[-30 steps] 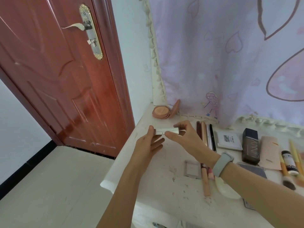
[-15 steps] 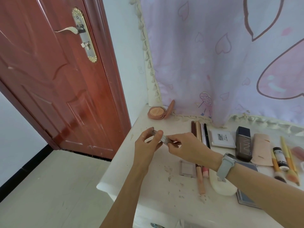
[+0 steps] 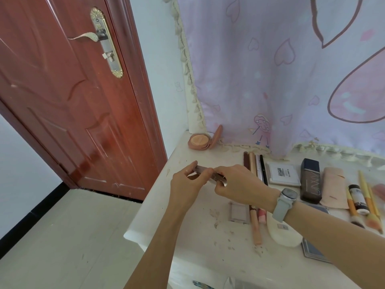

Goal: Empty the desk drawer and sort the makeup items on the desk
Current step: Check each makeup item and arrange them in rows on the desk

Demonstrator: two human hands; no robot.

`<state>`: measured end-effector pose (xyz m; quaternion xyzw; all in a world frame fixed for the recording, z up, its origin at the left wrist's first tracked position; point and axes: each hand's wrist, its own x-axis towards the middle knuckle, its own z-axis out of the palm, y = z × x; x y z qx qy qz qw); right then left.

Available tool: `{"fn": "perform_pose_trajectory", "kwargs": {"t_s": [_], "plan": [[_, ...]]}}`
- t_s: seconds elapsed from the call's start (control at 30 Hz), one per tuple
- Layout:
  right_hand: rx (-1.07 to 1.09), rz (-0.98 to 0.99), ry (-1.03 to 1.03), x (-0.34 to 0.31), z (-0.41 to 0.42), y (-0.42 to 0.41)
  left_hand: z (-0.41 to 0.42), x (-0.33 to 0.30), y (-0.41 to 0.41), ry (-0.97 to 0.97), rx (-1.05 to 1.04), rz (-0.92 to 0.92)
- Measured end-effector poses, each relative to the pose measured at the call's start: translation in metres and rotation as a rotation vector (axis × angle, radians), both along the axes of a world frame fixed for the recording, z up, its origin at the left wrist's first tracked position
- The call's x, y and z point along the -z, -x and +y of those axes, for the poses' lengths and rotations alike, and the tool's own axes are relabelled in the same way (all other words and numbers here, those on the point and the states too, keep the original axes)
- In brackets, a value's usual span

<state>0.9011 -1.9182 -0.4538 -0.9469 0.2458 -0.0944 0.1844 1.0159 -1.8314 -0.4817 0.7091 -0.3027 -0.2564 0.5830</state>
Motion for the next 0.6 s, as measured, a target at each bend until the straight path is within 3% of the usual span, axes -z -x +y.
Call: {"fn": "perform_pose_trajectory", "kwargs": {"t_s": [0.5, 0.6], "plan": [[0.014, 0.025, 0.02, 0.002, -0.005, -0.006, -0.004, -0.001, -0.002, 0.023, 0.039, 0.025], [0.049, 0.007, -0.069, -0.001, -0.011, -0.004, -0.003, 0.0, -0.003, 0.022, 0.069, 0.056]]}}
